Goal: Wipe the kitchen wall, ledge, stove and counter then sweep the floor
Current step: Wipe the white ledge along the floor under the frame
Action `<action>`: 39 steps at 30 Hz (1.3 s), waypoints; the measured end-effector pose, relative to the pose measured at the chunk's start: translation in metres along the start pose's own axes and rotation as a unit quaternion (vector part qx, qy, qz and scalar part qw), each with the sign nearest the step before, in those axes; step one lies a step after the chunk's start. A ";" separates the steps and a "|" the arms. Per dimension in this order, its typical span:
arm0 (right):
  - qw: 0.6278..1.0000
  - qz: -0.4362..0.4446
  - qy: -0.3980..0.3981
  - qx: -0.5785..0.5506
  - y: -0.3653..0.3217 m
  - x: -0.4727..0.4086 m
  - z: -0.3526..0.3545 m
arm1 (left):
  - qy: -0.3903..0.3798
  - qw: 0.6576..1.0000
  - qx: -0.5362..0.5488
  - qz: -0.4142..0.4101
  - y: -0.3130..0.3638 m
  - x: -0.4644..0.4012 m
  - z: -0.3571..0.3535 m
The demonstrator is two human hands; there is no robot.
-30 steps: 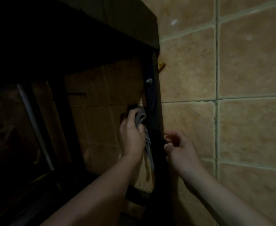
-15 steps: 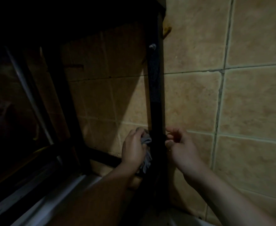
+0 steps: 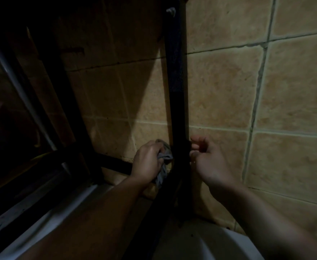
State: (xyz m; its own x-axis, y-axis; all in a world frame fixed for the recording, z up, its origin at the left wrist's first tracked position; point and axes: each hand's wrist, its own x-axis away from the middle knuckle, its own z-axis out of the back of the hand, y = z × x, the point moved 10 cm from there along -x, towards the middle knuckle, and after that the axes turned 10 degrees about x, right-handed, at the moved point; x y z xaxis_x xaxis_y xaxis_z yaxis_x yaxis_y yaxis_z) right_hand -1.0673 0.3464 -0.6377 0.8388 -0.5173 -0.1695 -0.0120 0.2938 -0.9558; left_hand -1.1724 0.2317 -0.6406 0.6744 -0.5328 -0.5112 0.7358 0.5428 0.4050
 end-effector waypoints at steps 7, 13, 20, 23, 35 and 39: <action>1.000 -0.029 0.008 -0.001 0.001 0.003 -0.002 | -0.153 0.983 -0.063 -0.079 0.016 0.013 -0.032; 0.999 -0.039 0.013 -0.001 0.006 0.001 -0.005 | -0.184 0.968 -0.148 -0.089 0.007 0.014 -0.042; 0.998 -0.058 0.016 0.001 0.020 0.002 -0.006 | -0.193 0.961 -0.192 -0.051 -0.007 0.017 -0.047; 0.997 -0.073 -0.002 -0.009 0.026 0.008 -0.010 | -0.157 0.973 -0.170 0.022 -0.037 0.016 -0.020; 0.999 -0.039 -0.006 0.008 0.010 0.006 0.003 | 0.063 0.944 -0.004 0.325 -0.085 0.012 0.029; 0.999 -0.048 -0.006 -0.002 0.011 0.006 0.002 | 0.030 0.951 -0.016 0.309 -0.077 0.019 0.017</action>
State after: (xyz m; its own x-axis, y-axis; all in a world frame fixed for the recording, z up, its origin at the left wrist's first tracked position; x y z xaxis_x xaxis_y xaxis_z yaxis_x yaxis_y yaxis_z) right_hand -1.0618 0.3483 -0.6491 0.8429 -0.5330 -0.0739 0.0666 0.2396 -0.9686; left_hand -1.2157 0.1686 -0.6681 0.9717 -0.0686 -0.2261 0.1979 0.7594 0.6198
